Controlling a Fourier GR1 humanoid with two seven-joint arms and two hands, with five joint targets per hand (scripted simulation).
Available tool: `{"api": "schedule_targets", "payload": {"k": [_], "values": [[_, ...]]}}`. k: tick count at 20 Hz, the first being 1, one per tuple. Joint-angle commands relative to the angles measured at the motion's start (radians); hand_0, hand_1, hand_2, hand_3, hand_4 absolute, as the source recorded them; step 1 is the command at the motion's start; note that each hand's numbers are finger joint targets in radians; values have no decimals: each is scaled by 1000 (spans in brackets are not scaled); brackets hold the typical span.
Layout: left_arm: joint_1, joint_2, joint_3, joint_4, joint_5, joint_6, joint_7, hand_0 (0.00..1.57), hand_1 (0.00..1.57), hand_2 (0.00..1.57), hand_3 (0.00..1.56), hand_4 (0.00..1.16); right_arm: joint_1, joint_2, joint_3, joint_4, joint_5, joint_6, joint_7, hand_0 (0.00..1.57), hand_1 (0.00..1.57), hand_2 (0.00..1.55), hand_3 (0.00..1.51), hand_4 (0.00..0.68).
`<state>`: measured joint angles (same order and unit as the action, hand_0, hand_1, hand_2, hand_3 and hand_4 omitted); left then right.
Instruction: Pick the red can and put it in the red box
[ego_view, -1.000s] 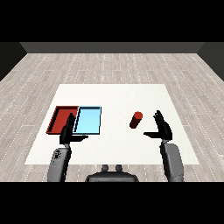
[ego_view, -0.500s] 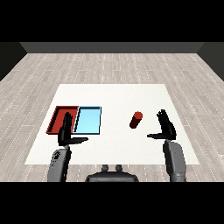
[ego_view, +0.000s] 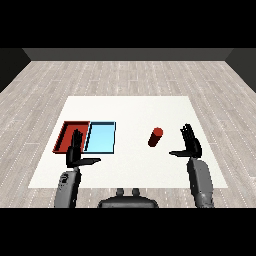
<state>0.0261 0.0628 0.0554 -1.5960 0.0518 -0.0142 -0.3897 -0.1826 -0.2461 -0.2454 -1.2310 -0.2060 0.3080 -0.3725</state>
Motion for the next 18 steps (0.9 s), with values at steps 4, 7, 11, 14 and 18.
{"api": "schedule_targets", "payload": {"k": [4,7,11,14,18], "values": [[-33,-40,-31,40,-34,31,-13,0,0,0,0,0,-73,11,4,67,-2,-14,-2,0,0,0,0,0],[5,-2,-8,-55,-8,4,45,0,0,0,0,0,-85,40,22,195,65,-39,-134,0,0,0,0,0],[-22,-14,-8,-32,3,5,49,0,0,0,0,0,-190,8,-11,266,6,-23,-45,0,0,0,0,0],[32,-38,-46,-65,-37,29,43,0,0,0,0,0,-196,11,-4,291,-6,16,-80,0,0,0,0,0],[66,-6,9,-49,15,-20,-9,0,0,0,0,0,-228,-7,-20,438,-3,47,-138,0,0,0,0,0]]}}
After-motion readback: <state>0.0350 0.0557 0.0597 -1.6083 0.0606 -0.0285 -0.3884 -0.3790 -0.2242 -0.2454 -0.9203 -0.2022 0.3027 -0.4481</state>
